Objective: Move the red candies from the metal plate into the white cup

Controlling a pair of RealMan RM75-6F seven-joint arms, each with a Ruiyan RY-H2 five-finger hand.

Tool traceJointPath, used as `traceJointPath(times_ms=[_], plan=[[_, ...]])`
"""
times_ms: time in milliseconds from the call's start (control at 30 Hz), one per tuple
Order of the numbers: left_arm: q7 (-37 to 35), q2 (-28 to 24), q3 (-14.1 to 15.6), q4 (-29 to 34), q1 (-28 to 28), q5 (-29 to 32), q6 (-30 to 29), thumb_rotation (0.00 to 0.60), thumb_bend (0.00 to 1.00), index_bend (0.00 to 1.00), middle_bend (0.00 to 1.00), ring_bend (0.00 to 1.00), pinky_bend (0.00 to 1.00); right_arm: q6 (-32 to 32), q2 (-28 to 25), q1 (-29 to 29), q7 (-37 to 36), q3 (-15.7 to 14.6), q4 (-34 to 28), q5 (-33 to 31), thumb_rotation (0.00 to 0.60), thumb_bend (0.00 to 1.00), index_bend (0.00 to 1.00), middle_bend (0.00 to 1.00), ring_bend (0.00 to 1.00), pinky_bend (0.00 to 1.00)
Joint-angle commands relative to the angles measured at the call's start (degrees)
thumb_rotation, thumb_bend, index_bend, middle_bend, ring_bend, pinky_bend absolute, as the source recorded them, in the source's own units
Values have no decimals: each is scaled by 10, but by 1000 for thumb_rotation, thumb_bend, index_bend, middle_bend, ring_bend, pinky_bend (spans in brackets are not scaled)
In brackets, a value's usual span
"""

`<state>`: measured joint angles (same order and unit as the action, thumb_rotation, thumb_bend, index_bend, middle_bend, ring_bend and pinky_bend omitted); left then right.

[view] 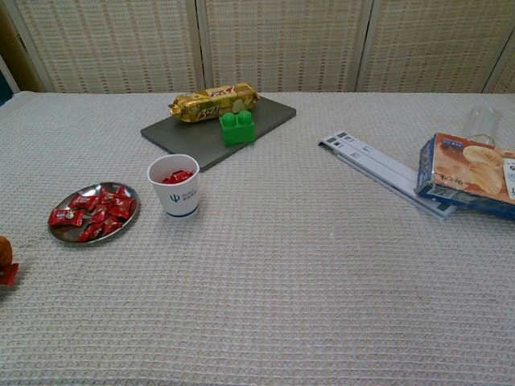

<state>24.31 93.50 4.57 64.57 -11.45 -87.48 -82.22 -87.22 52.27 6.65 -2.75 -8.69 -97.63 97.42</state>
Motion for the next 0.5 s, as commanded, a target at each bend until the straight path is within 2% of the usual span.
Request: traceJointPath(times_ms=[33,100,267,433,500], plan=[[-3,-13,-20,33,-17,-13,-9,600,408,487,550,726,1000,4,0,-2,0,2,-1,-5,600,43,0,0,0,18],[-1,-22,-37,62,-35,-18,-4,600,408,486,550,728,1000,8,1,-3,1,4,-2,-10,600,43,0,0,0,19],[39,-38,-106,141,-106,-11,41,600,408,484,544,730,1000,18,1,-8,5,9,-6,-26,600,43,0,0,0,21],[101,-12,-167,159,-171,31,104,600,408,484,543,730,1000,22,-1,-9,1,15,-8,-43,600,43,0,0,0,22],[117,-1,-181,155,-189,50,122,600,408,484,542,730,1000,22,-3,-10,-2,17,-8,-48,600,43,0,0,0,22]])
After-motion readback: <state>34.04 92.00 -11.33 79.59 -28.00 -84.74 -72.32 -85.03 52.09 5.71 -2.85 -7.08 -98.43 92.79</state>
